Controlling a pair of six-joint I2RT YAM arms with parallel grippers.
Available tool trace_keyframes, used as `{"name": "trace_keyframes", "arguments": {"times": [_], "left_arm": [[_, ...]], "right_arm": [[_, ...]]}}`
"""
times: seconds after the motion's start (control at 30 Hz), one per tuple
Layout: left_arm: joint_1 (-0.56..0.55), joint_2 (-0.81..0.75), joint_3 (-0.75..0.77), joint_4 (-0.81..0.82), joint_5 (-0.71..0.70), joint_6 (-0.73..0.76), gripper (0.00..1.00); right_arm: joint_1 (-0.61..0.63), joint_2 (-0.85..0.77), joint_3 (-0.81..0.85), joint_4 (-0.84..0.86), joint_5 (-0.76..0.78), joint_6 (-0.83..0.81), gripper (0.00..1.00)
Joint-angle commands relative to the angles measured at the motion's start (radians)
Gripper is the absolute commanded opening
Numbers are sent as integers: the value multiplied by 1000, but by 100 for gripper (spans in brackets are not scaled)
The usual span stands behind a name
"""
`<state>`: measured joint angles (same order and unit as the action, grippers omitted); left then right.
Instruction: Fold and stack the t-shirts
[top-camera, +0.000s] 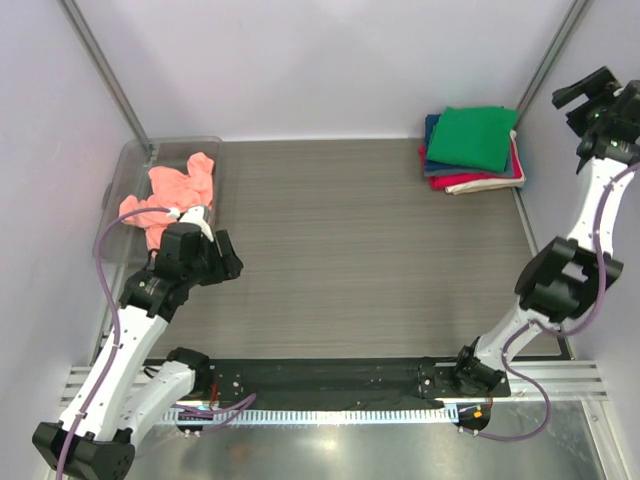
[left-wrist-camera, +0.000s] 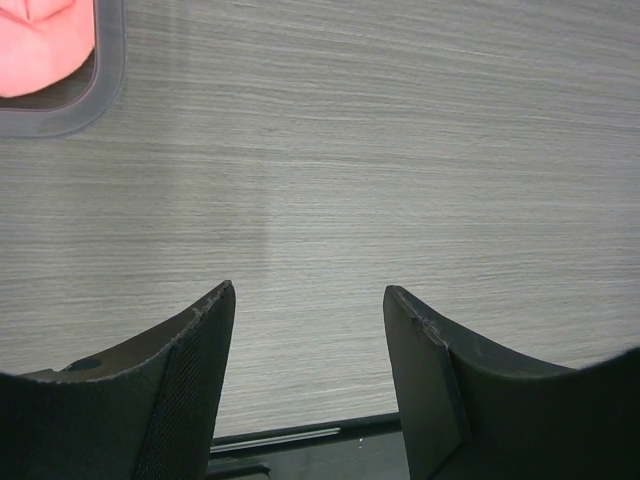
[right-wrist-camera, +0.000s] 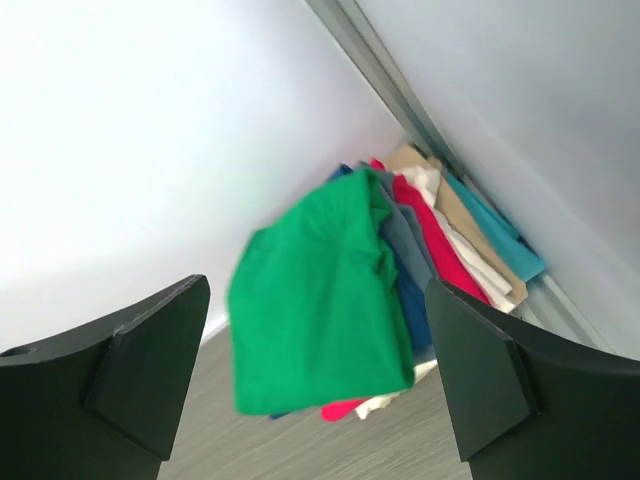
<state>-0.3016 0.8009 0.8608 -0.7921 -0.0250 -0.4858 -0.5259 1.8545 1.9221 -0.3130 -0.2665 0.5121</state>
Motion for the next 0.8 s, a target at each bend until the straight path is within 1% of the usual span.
{"name": "trace_keyframes", "arguments": {"times": [0.0, 0.03, 0.07, 0.1, 0.13, 0.17, 0.2, 0.23, 0.27, 0.3, 0.33, 0.37, 0.43, 0.47, 0.5, 0.53, 0.67, 0.77], "left_arm": [[-1, -19, -5, 42, 16, 12, 63], [-1, -19, -5, 42, 16, 12, 64], [-1, -19, -2, 40, 14, 13, 64], [-1, -19, 0, 40, 14, 13, 64], [-1, -20, 0, 37, 8, 13, 64], [1, -22, 0, 39, 7, 13, 64], [-1, -25, 0, 37, 4, 13, 64], [-1, -28, 0, 37, -4, 12, 65], [-1, -32, 0, 36, -9, 12, 65], [-1, -34, 0, 36, -13, 12, 65], [1, -42, 0, 34, -19, 12, 66], [-1, -43, 3, 33, -30, 12, 66], [-1, -48, 4, 27, -45, 12, 66], [-1, -54, 4, 24, -67, 10, 66], [-1, -55, 6, 22, -79, 9, 66], [-1, -65, 9, 14, -88, 7, 67], [-1, -91, 9, 8, -145, -2, 67], [-1, -104, 9, 4, -182, -7, 68]], "right_arm": [[125, -184, -186, 60, 68, 10, 96], [171, -224, -236, 55, 87, -10, 97], [228, -306, -343, 52, 125, -30, 98], [274, -342, -395, 52, 130, -35, 98], [368, -374, -447, 49, 144, -27, 99], [415, -440, -554, 57, 148, -6, 100], [459, -466, -608, 66, 136, 2, 99], [571, -492, -661, 75, 122, 11, 100], [614, -523, -763, 103, 98, 23, 100], [668, -537, -817, 126, 23, 54, 100], [766, -546, -869, 149, 7, 66, 100], [829, -554, -952, 170, -2, 72, 100], [935, -560, -1009, 158, 15, 81, 100], [1049, -561, -1046, 128, 24, 82, 100], [1099, -569, -1061, 108, 71, 80, 100], [1198, -577, -1078, 76, 107, 106, 100], [1360, -630, -1187, 74, 183, 150, 100], [1399, -690, -1245, 83, 217, 152, 100]]}}
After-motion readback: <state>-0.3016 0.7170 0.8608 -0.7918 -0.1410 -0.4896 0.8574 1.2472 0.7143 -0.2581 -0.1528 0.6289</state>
